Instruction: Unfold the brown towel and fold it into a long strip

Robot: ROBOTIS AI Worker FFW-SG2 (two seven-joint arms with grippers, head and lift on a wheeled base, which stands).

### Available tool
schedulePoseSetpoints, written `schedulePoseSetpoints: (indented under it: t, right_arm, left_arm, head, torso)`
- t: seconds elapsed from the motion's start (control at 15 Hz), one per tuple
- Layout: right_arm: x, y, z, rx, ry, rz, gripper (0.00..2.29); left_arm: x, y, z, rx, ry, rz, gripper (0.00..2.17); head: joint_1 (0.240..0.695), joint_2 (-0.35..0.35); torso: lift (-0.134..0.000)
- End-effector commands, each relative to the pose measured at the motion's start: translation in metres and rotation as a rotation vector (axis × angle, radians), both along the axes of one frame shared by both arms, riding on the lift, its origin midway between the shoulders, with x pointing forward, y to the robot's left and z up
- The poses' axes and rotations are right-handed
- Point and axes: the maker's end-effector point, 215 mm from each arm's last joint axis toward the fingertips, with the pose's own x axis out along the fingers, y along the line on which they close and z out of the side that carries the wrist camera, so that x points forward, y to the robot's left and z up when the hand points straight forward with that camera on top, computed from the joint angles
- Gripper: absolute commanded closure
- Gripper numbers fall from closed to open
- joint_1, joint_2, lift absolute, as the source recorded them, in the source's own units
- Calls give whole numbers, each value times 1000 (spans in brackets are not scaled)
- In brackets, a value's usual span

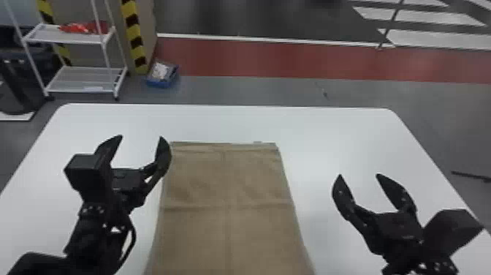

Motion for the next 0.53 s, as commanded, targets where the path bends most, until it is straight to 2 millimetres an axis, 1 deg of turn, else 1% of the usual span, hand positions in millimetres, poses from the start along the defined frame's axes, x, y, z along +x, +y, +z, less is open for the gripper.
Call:
schedulePoseSetpoints:
  t: [0.0, 0.07, 0.2, 0.33, 0.47]
  right_arm:
    - [-1, 8, -13, -9, 24, 13, 124]
    - [0, 12, -16, -13, 30, 20, 124]
    - [0, 24, -22, -11, 44, 41, 124]
    - [-1, 28, -26, -15, 51, 49, 124]
    - [-1, 28, -28, -20, 59, 56, 124]
  left_arm:
    - [28, -6, -24, -23, 90, -29, 215]
    - [36, -12, -30, -30, 106, -47, 215]
    - [52, -21, -52, -37, 147, -89, 215]
    - [62, -26, -59, -52, 153, -109, 218]
    - [73, -27, -65, -61, 168, -118, 326]
  head:
    - [695, -107]
    - [695, -106]
    - [695, -105]
    - [695, -103]
    - [695, -101]
  torso:
    - [-114]
    - [-114]
    - [-114]
    - [-114]
    - [-114]
